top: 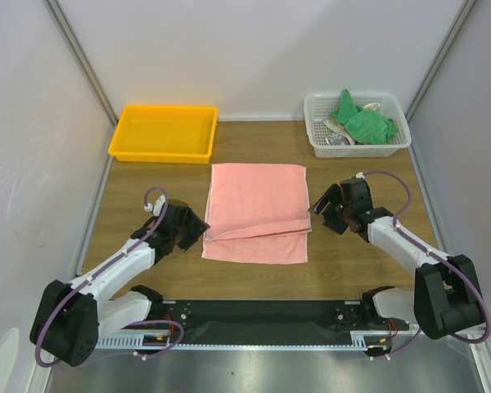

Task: Fold and stack the towels
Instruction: Fold the towel

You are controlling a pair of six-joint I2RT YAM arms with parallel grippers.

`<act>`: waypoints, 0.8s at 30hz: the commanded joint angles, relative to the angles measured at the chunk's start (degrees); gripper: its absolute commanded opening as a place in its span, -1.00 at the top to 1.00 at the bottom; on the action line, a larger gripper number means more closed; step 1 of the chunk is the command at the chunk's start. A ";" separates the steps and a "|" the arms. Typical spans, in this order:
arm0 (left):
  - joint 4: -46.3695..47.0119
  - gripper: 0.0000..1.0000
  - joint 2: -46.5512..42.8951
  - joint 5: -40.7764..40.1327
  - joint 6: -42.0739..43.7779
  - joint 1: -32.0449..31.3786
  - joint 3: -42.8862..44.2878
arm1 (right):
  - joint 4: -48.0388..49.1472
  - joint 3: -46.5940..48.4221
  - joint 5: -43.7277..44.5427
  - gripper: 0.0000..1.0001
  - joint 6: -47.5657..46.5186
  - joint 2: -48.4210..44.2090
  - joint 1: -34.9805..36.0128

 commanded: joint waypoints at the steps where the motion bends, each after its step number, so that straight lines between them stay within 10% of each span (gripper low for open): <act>1: -1.20 -0.27 -1.89 2.80 -4.76 0.52 -0.85 | 3.69 -0.43 -0.20 -0.43 1.95 -0.78 -0.23; 13: 3.36 -0.19 -0.05 9.22 -9.86 0.43 -3.66 | 5.10 -1.92 -0.38 -0.38 2.13 -1.66 -0.23; 24: 7.32 0.32 2.42 7.65 -11.62 0.35 -3.75 | 7.47 -2.27 -1.00 -0.29 3.53 -0.52 0.12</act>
